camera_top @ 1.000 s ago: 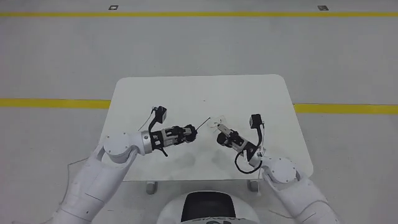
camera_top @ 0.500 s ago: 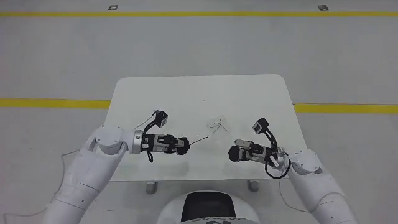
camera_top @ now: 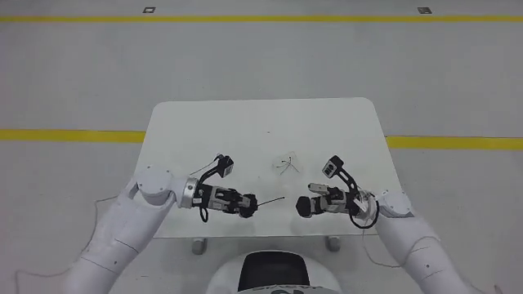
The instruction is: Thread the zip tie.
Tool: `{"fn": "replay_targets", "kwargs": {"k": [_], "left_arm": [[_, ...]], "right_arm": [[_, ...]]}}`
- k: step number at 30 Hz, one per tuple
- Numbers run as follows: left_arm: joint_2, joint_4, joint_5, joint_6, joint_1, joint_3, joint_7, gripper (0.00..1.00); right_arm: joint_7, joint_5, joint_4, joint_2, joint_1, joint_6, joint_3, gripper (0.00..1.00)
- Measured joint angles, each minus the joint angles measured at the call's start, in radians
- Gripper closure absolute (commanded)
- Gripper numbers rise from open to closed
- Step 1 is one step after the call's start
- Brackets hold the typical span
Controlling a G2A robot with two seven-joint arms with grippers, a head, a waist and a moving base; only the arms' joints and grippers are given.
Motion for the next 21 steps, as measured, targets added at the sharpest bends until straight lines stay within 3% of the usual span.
{"fn": "replay_targets", "kwargs": {"k": [3,7,14,17,21], "left_arm": [[-0.001,-0.001,0.019,-0.019,-0.010,0.009,0.025,1.00],[-0.002,-0.002,0.016,-0.015,-0.009,0.011,0.027,1.00],[-0.011,0.001,-0.035,0.002,-0.037,0.081,0.017,1.00],[-0.011,0.002,0.020,-0.028,-0.051,0.090,0.071,1.00],[-0.011,0.001,0.023,-0.026,-0.049,0.091,0.062,1.00]], "right_arm": [[-0.001,0.003,0.007,0.001,0.003,0.000,-0.002,0.00],[-0.006,0.004,0.000,0.000,0.001,0.001,-0.002,0.00],[0.000,0.052,0.039,0.001,0.024,0.005,-0.039,0.00],[-0.001,0.060,0.043,0.003,0.026,-0.003,-0.042,0.00],[-0.005,0.057,0.040,0.003,0.025,-0.002,-0.042,0.00]]}}
